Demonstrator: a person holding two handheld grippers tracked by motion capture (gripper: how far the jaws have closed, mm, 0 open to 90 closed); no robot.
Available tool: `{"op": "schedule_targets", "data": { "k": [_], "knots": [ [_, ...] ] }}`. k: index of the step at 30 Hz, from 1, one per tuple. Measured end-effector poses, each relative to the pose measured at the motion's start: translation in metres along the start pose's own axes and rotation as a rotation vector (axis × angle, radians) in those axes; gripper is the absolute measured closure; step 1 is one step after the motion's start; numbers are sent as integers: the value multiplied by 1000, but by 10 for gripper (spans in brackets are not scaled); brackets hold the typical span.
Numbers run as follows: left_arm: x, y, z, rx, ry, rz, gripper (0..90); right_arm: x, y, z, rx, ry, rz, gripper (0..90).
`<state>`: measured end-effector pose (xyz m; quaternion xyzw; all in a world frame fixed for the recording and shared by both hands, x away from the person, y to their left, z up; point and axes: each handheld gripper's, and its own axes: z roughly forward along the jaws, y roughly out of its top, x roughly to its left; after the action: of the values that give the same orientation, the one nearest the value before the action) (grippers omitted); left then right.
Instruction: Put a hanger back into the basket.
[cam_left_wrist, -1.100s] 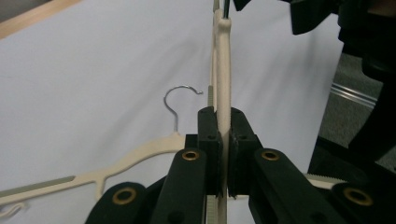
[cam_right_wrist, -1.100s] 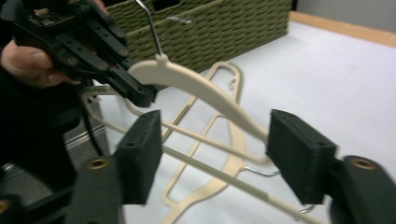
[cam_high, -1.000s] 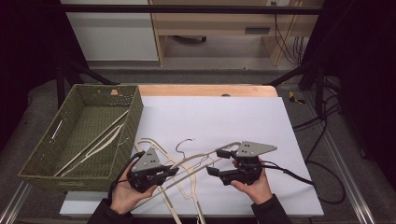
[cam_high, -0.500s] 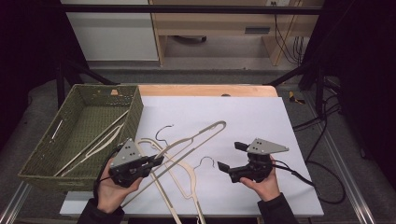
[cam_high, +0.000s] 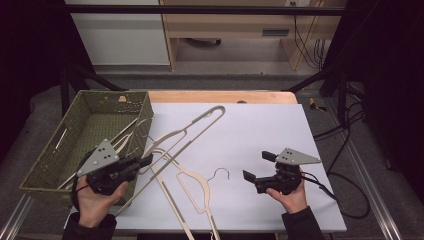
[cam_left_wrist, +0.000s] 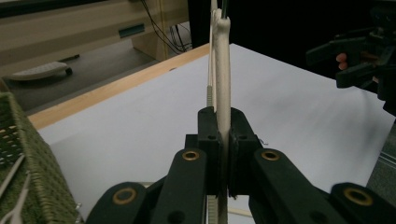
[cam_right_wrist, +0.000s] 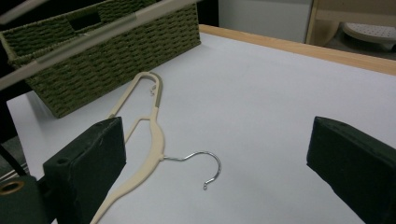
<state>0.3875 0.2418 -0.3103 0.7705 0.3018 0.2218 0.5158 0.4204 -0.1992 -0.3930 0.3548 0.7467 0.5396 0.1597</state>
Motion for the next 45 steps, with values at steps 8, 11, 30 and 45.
{"op": "schedule_targets", "data": {
  "k": [8, 11, 30, 45],
  "knots": [
    [20, 23, -20, -6, 45, 29, 860, -5, -2, -6, -7, -15, -3, 50],
    [31, 32, -27, 3, 62, 41, 860, -4, -2, -7, -9, -19, -2, 48],
    [117, 35, -45, 86, 180, 73, 859, -4, -2, -5, -4, -17, -5, 46],
    [169, 0, -55, 171, 240, 71, 859, -4, -2, -4, -2, -14, 0, 46]
  ]
}}
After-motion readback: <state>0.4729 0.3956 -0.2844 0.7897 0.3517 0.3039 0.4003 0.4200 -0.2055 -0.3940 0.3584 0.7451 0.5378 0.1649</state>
